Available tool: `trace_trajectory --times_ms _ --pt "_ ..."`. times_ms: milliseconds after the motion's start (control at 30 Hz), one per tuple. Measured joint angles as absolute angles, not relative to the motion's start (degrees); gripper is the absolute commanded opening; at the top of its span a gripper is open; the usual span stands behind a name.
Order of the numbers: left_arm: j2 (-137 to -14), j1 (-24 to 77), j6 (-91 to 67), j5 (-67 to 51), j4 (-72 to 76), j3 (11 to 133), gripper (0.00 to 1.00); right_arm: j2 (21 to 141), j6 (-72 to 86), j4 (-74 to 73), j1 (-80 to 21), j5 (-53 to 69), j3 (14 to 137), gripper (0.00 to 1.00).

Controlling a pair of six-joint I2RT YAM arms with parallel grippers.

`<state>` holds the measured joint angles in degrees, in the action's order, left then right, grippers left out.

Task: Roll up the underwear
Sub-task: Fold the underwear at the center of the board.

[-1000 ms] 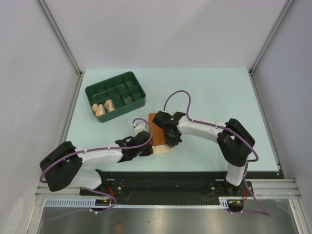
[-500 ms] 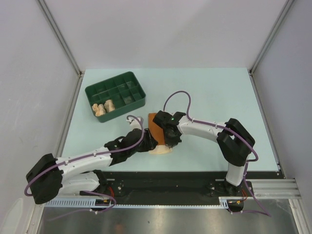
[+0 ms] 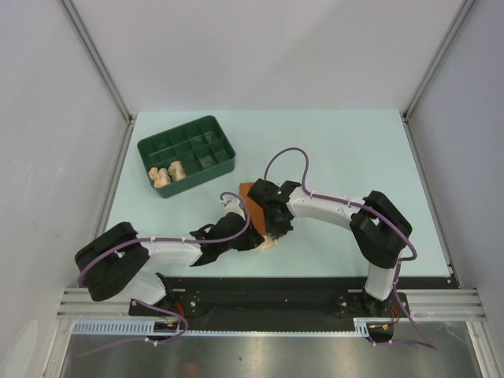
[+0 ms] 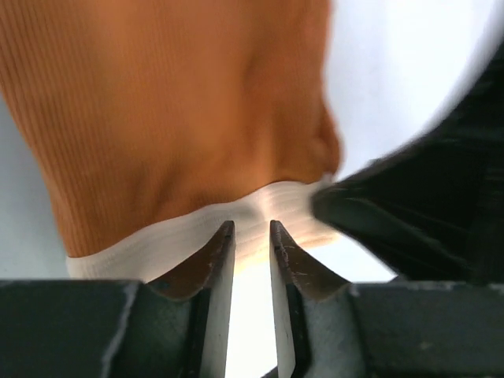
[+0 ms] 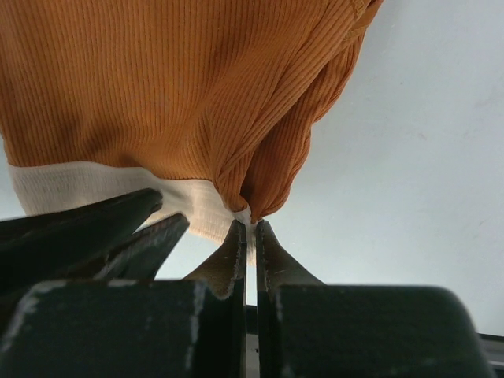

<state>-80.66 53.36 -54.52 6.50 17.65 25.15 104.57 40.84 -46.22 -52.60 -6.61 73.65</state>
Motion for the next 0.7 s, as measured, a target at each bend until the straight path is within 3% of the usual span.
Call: trace_trajectory --times_ms 200,300,467,700 --pt "-83.42 53.32 -57.58 5.3 21.52 23.92 0.22 104.55 40.93 -46.11 -52.51 -6.59 73.28 0.0" --pt "-83.46 53.34 -58.17 5.26 23.62 22.87 0.12 104.09 41.17 -45.91 -52.51 -6.57 73.1 0.0" --pt "-83.31 53.34 -58.59 5.13 27.03 20.58 0.03 101.6 42.04 -44.42 -52.56 -5.43 72.97 0.0" --pt "-82.94 53.36 -58.67 4.45 29.85 18.74 0.03 101.36 43.09 -40.23 -53.06 -2.11 72.97 0.0"
